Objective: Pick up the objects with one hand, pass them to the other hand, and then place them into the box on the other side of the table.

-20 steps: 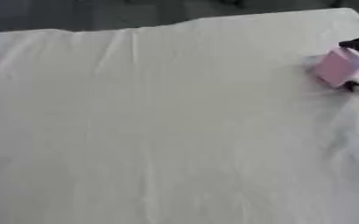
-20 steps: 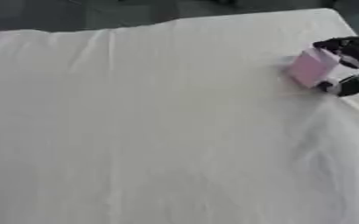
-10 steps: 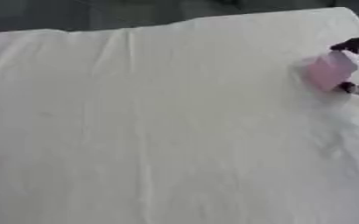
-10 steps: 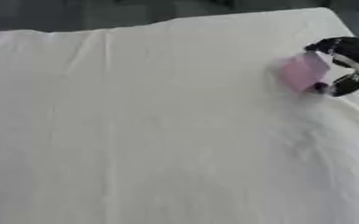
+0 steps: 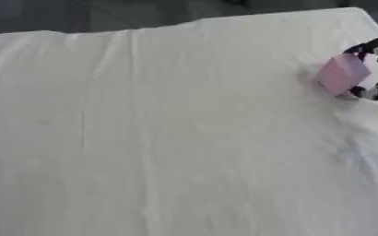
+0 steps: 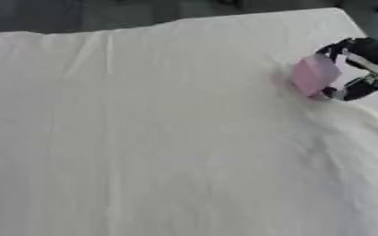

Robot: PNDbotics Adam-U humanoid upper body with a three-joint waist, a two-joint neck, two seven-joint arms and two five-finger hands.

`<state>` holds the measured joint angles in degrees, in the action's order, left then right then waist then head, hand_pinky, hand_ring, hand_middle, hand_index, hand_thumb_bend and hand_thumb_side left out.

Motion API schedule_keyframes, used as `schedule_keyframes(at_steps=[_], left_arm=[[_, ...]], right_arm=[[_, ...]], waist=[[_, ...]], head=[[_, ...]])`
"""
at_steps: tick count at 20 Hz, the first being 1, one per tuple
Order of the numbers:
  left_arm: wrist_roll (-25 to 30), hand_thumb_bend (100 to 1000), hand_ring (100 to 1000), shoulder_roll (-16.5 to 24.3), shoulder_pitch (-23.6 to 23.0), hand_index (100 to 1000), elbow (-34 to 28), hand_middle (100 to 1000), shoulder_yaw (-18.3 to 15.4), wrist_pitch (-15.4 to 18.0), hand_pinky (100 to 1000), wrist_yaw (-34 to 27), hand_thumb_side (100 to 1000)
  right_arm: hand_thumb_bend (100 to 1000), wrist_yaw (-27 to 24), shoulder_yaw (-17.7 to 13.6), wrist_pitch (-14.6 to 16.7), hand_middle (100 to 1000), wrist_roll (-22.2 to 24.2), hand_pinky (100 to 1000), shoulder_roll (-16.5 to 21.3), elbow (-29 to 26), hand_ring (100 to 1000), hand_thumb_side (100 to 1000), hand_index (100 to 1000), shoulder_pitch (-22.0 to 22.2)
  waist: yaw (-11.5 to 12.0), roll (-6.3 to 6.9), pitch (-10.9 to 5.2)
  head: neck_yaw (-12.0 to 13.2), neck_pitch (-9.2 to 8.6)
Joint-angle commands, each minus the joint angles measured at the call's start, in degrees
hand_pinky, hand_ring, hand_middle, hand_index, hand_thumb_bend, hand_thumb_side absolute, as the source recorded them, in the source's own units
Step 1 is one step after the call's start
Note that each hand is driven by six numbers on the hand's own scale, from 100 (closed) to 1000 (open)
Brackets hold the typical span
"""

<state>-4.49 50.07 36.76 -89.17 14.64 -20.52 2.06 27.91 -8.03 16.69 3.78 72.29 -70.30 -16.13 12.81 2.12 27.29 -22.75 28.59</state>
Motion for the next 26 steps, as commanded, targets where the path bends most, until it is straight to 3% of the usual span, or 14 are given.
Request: schedule_keyframes(at_steps=[1, 7, 10, 22, 26], left_arm=[[0.07, 134, 749, 2.71, 0.27, 740, -0.12, 737, -0.48, 0.17, 870, 0.32, 711], [0.27, 126, 749, 2.93, -0.02, 740, -0.02, 738, -0.43, 0.30, 871, 0.61, 708], [0.17, 122, 749, 3.14, -0.17, 740, -0.17, 737, -0.63, 0.47, 872, 0.65, 698], [1.14, 112, 747, 3.31, 0.67, 741, -0.15, 739, -0.13, 0.95, 875, 1.13, 685], [1.26, 105, 745, 3.18, 1.11, 741, -0.14, 739, -0.35, 1.06, 877, 1.12, 676]], right_arm=[[402, -0.51, -0.55, -0.40, 547, -1.07, 944, 2.18, -0.56, 823, 125, 607, -0.56], [383, -1.45, -0.35, -1.01, 538, -1.69, 934, 2.49, -0.92, 809, 182, 588, -1.16], [406, -3.08, -0.24, -1.46, 533, -1.90, 928, 2.62, -1.32, 805, 148, 589, -1.63], [421, -5.30, 2.65, -3.73, 521, -0.84, 907, 2.37, -4.36, 781, 236, 606, -3.59], [416, -6.04, 3.80, -5.64, 514, -0.58, 892, 0.71, -4.74, 776, 206, 602, -4.85]], waist=[[-0.21, -0.22, -1.73], [-1.34, -0.25, -2.84], [-2.08, -0.20, -3.68], [-4.60, -0.50, -7.78], [-5.31, -0.76, -9.34]], head=[[0.15, 0.16], [0.58, 1.42], [0.91, 2.27], [2.05, 4.77], [2.37, 5.52]])
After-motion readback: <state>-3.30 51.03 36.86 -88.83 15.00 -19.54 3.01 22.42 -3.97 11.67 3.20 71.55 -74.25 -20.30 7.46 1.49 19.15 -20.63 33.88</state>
